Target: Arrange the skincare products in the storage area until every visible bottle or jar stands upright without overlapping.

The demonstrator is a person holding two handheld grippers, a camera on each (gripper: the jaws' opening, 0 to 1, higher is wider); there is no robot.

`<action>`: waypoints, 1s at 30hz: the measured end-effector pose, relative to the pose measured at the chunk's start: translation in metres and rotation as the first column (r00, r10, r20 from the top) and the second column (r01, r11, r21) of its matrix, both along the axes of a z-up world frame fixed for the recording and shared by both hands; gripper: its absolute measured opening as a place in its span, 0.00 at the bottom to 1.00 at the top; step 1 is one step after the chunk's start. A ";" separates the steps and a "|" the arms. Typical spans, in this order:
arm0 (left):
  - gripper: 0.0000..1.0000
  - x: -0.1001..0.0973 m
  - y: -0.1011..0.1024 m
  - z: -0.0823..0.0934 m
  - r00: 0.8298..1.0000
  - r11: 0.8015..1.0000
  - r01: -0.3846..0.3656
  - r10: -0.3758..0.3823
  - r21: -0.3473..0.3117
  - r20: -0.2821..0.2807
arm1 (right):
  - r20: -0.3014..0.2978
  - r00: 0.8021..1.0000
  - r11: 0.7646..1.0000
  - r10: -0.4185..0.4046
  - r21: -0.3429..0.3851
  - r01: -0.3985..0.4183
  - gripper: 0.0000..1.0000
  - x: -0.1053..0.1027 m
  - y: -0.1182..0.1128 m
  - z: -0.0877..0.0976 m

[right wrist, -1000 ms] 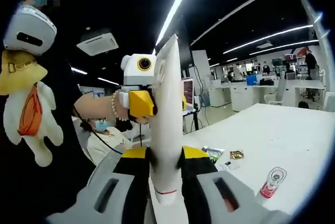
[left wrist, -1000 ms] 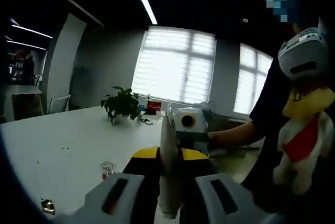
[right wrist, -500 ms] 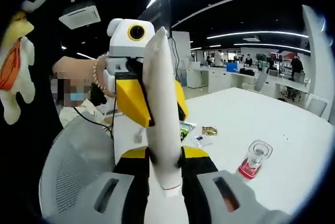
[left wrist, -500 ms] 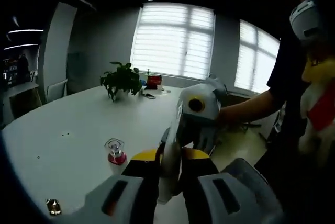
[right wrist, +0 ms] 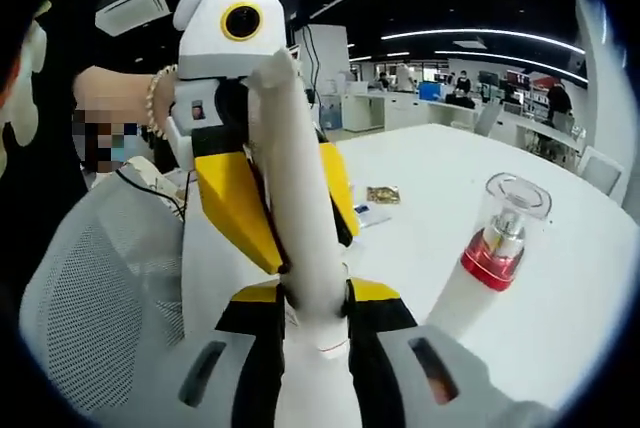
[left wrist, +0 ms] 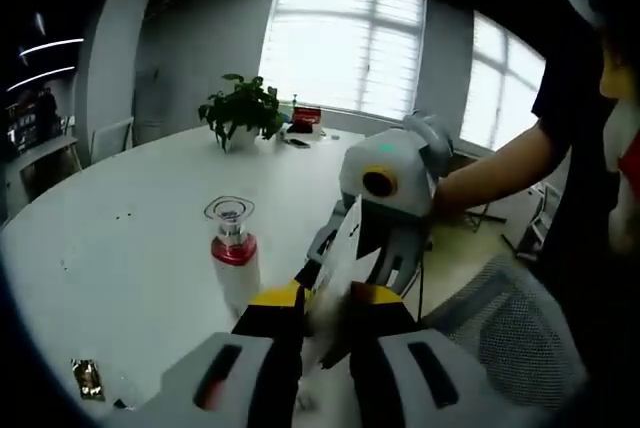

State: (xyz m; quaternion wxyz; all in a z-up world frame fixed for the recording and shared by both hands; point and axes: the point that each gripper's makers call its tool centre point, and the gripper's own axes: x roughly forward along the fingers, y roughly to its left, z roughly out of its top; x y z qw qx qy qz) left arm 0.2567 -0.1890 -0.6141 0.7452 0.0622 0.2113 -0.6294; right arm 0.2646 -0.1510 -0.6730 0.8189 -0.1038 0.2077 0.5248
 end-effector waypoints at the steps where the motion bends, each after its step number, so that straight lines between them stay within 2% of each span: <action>1: 0.11 0.001 0.000 -0.003 1.000 1.000 0.000 0.000 0.004 -0.002 | -0.003 1.000 1.000 -0.001 -0.006 0.001 0.23 0.001 0.001 -0.005; 5: 0.11 0.000 0.001 -0.013 1.000 0.999 0.017 -0.017 0.037 0.006 | 0.010 1.000 0.998 0.011 -0.060 -0.010 0.23 0.004 0.001 -0.015; 11: 0.11 -0.001 0.003 -0.018 1.000 0.999 0.016 -0.016 0.043 -0.002 | 0.000 1.000 0.999 0.003 -0.052 -0.003 0.24 0.007 0.001 -0.027; 17: 0.11 0.003 0.002 -0.019 1.000 0.999 0.022 -0.022 0.033 0.000 | 0.001 1.000 0.999 -0.005 -0.045 0.005 0.24 0.008 -0.002 -0.025; 26: 0.10 0.017 0.003 -0.019 0.997 0.999 0.049 -0.049 0.012 0.054 | 0.033 0.997 0.996 -0.066 -0.061 0.068 0.26 0.015 -0.006 -0.025; 30: 0.09 0.023 0.001 -0.019 0.995 0.999 0.052 -0.052 0.006 0.084 | 0.031 0.995 0.993 -0.099 -0.066 0.101 0.31 0.016 -0.012 -0.026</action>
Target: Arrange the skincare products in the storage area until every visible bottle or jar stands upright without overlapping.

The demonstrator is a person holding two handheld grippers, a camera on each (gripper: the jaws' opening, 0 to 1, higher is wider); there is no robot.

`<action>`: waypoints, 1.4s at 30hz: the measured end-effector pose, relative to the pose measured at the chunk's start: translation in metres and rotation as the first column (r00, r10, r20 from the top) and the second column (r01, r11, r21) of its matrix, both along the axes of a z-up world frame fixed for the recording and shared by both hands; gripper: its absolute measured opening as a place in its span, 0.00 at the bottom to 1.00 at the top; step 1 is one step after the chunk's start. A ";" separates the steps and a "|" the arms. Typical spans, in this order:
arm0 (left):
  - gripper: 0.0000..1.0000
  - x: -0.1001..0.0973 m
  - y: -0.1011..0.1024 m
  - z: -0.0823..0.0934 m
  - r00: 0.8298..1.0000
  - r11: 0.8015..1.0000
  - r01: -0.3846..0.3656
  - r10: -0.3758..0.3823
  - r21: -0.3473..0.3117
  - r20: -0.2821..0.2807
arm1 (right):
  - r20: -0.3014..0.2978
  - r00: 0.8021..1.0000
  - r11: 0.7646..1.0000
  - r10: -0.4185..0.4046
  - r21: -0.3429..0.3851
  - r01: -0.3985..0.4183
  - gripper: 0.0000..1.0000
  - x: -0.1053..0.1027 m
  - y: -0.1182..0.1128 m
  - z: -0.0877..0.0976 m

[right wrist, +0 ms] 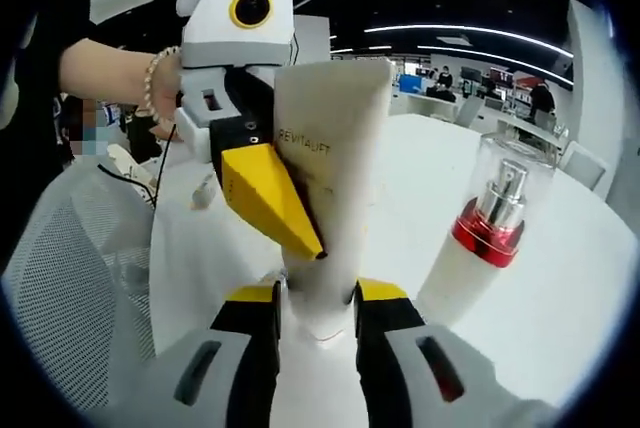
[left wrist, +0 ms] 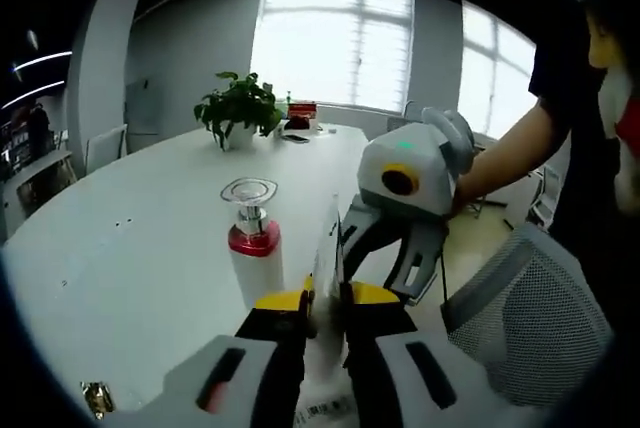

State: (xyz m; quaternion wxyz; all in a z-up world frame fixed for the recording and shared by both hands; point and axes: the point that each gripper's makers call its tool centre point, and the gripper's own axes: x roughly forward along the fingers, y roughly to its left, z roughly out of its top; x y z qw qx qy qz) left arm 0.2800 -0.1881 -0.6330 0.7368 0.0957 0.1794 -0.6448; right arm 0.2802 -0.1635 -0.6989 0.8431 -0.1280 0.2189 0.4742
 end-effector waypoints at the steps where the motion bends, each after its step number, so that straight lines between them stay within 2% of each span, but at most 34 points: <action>1: 0.09 0.004 0.000 -0.001 1.000 1.000 -0.002 0.002 -0.005 0.008 | 0.002 1.000 1.000 -0.011 0.000 0.011 0.32 0.000 -0.002 0.000; 9: 0.09 0.026 -0.003 0.000 1.000 0.999 -0.019 0.019 -0.029 0.022 | -0.042 0.993 0.993 -0.113 0.021 0.114 0.42 -0.011 -0.027 -0.006; 20: 0.09 0.048 -0.007 0.002 0.999 0.999 -0.020 0.022 -0.047 0.031 | -0.066 0.971 0.971 -0.231 0.047 0.234 0.44 -0.010 -0.056 -0.008; 35: 0.09 0.058 -0.006 0.001 0.999 0.999 -0.023 0.024 -0.046 0.021 | -0.074 0.960 0.961 -0.270 0.048 0.274 0.47 -0.006 -0.060 -0.007; 42: 0.10 0.060 -0.005 0.001 0.998 0.999 -0.038 0.039 -0.029 0.039 | -0.071 0.959 0.960 -0.273 0.048 0.277 0.47 -0.010 -0.061 -0.003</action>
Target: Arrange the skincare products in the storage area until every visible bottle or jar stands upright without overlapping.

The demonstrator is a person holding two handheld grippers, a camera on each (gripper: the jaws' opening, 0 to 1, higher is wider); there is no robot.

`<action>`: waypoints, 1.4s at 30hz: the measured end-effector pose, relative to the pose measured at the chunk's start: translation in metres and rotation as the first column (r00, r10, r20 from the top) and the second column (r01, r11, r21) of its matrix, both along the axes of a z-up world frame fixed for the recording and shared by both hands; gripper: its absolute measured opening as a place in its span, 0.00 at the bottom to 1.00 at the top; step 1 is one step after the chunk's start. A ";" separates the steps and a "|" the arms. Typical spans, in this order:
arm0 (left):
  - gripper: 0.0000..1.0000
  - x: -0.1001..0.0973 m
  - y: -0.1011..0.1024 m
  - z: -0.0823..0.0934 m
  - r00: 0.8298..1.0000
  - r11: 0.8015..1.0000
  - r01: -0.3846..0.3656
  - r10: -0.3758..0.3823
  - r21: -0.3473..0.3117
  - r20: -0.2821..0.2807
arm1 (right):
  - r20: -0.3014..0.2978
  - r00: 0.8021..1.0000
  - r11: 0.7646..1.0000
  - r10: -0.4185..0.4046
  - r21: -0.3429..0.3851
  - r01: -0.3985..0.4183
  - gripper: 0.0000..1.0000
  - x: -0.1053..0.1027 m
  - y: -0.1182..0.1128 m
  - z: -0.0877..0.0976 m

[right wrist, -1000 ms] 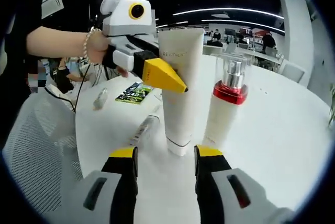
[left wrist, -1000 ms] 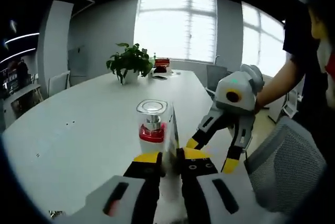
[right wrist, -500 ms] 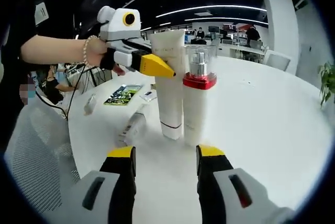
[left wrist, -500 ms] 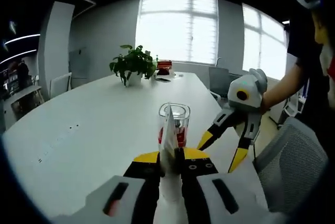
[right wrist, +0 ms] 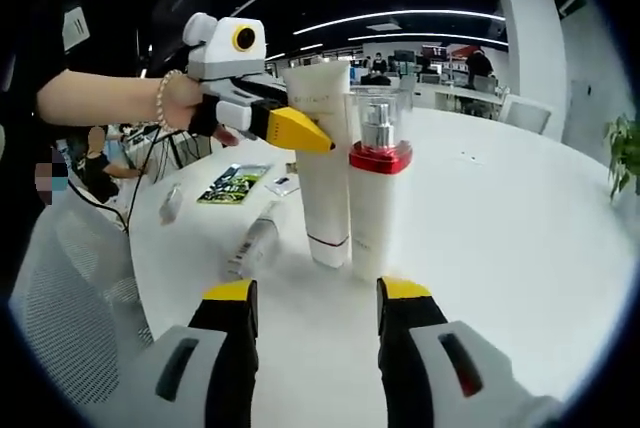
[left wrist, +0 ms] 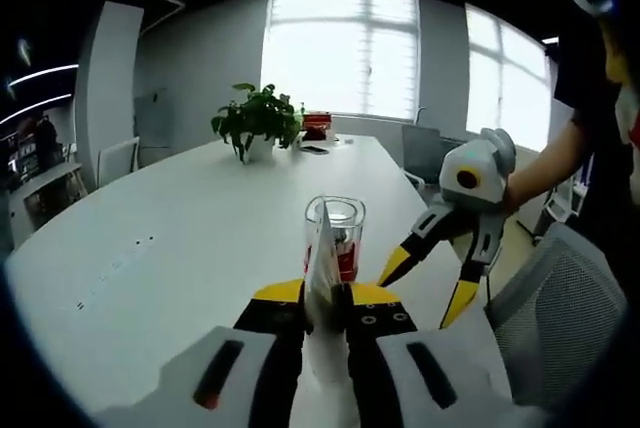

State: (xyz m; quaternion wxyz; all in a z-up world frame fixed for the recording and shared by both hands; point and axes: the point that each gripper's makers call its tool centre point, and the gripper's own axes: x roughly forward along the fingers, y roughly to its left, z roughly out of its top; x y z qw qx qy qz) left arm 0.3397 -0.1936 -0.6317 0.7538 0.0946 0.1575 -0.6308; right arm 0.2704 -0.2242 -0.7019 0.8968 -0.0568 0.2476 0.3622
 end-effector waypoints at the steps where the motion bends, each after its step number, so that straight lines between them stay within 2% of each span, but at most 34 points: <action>1: 0.11 0.001 0.001 0.000 1.000 1.000 -0.004 0.004 0.001 -0.001 | 0.001 1.000 1.000 -0.002 0.000 0.002 0.47 -0.001 0.000 0.001; 12: 0.18 -0.005 0.007 -0.008 1.000 0.999 0.013 -0.014 0.053 0.017 | 0.012 1.000 1.000 -0.023 0.000 0.023 0.48 -0.011 -0.005 0.008; 20: 0.17 -0.005 0.007 -0.009 0.999 0.998 0.013 -0.014 0.064 0.029 | 0.011 1.000 1.000 -0.029 0.000 0.029 0.48 -0.019 -0.004 0.011; 24: 0.10 -0.010 0.005 -0.014 0.998 0.995 0.037 -0.042 0.090 0.055 | 0.008 0.999 0.999 -0.039 0.002 0.039 0.48 -0.021 -0.007 0.010; 25: 0.11 -0.007 0.007 -0.017 0.996 0.993 0.035 -0.043 0.109 0.073 | 0.009 0.999 0.999 -0.041 0.000 0.041 0.48 -0.021 -0.008 0.010; 31: 0.11 0.000 0.008 -0.016 0.993 0.993 0.040 -0.052 0.114 0.104 | 0.009 0.999 0.999 -0.052 0.001 0.052 0.48 -0.020 -0.011 0.010; 40: 0.11 0.003 0.010 -0.018 0.997 0.994 0.031 -0.038 0.101 0.073 | 0.008 0.999 0.999 -0.053 0.000 0.053 0.48 -0.019 -0.011 0.010; 42: 0.18 0.004 0.010 -0.018 0.998 0.996 0.012 -0.016 0.091 0.053 | 0.009 0.999 0.999 -0.052 -0.001 0.052 0.48 -0.018 -0.010 0.011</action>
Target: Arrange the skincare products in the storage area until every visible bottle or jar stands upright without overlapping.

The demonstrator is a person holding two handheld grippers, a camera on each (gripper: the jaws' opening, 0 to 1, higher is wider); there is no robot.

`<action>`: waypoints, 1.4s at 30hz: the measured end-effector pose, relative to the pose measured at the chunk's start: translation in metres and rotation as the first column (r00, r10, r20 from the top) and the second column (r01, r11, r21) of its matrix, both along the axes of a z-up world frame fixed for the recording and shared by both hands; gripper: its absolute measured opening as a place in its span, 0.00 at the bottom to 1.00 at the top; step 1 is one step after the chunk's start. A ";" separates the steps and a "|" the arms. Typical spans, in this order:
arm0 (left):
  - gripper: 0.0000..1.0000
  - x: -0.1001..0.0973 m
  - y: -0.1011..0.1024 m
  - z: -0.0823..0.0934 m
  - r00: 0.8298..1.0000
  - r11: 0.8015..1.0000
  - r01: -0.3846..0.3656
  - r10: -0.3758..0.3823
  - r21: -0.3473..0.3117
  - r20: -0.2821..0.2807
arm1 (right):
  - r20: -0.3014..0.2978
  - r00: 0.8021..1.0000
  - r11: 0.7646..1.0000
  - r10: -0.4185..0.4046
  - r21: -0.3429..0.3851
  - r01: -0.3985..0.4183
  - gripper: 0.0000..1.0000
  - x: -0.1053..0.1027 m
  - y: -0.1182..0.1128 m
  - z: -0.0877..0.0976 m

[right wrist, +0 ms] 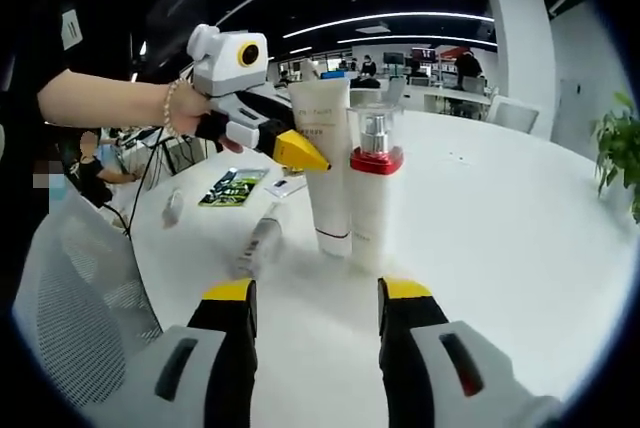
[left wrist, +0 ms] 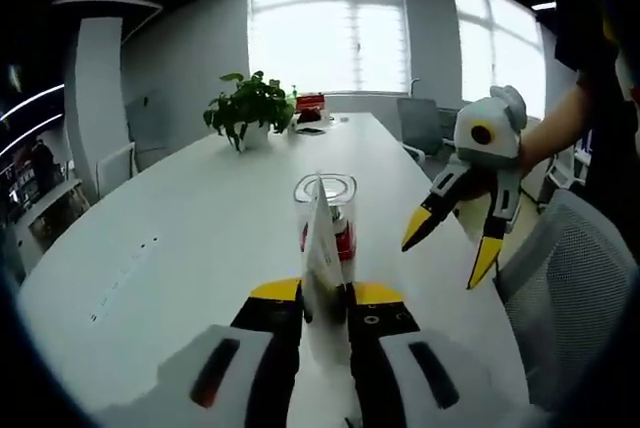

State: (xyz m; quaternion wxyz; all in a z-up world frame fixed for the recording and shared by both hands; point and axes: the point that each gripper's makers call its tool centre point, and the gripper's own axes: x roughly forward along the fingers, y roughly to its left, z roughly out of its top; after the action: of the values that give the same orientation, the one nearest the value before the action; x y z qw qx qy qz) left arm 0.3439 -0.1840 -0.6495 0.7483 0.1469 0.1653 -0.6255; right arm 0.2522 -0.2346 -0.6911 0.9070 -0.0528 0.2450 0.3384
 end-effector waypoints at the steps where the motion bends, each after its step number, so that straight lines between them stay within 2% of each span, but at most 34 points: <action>1: 0.22 -0.001 -0.001 0.002 1.000 1.000 -0.005 0.005 -0.009 -0.003 | 0.001 1.000 1.000 0.000 0.000 0.000 0.48 0.000 0.000 0.001; 3: 0.26 0.000 0.000 0.005 0.999 0.999 -0.023 0.023 -0.024 -0.025 | 0.003 1.000 1.000 0.003 -0.002 -0.003 0.49 0.000 0.002 0.003; 8: 0.30 -0.002 0.003 0.008 0.999 0.999 -0.044 0.043 -0.030 -0.029 | 0.006 1.000 1.000 0.009 -0.007 -0.009 0.50 0.000 0.003 0.006; 13: 0.35 -0.011 0.011 0.016 0.995 0.996 -0.084 0.082 -0.043 -0.050 | 0.015 1.000 1.000 0.014 -0.008 -0.014 0.52 -0.002 0.007 0.012; 17: 0.43 -0.020 0.021 0.021 0.991 0.992 -0.122 0.120 -0.034 -0.060 | 0.021 1.000 1.000 0.020 -0.010 -0.020 0.53 -0.003 0.011 0.014; 26: 0.57 -0.037 0.047 0.025 0.969 0.973 -0.227 0.222 -0.037 -0.109 | 0.049 0.999 1.000 0.022 -0.011 -0.021 0.58 -0.006 0.017 0.028; 31: 0.67 -0.047 0.068 0.021 0.947 0.956 -0.292 0.288 -0.012 -0.143 | 0.049 0.999 1.000 0.023 -0.005 -0.022 0.60 -0.007 0.021 0.033; 33: 0.73 -0.053 0.078 0.019 0.929 0.943 -0.332 0.328 0.006 -0.171 | 0.049 0.999 1.000 0.023 0.001 -0.023 0.60 -0.008 0.023 0.034; 37: 0.79 -0.057 0.102 0.018 0.900 0.919 -0.395 0.386 -0.004 -0.200 | 0.044 0.999 1.000 0.028 -0.005 -0.028 0.63 -0.013 0.027 0.035; 38: 0.80 -0.061 0.109 0.017 0.888 0.909 -0.416 0.406 -0.004 -0.216 | 0.042 0.999 1.000 0.029 -0.002 -0.029 0.63 -0.013 0.028 0.035; 42: 0.84 -0.072 0.124 0.015 0.868 0.892 -0.451 0.442 0.011 -0.228 | 0.025 0.999 1.000 0.022 -0.003 -0.022 0.68 -0.015 0.030 0.034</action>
State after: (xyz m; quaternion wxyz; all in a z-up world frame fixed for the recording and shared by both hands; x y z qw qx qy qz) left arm 0.2718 -0.0602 -0.6347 0.8520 0.0172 0.2647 -0.4514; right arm 0.2367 -0.2048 -0.6569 0.9061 -0.0609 0.2335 0.3475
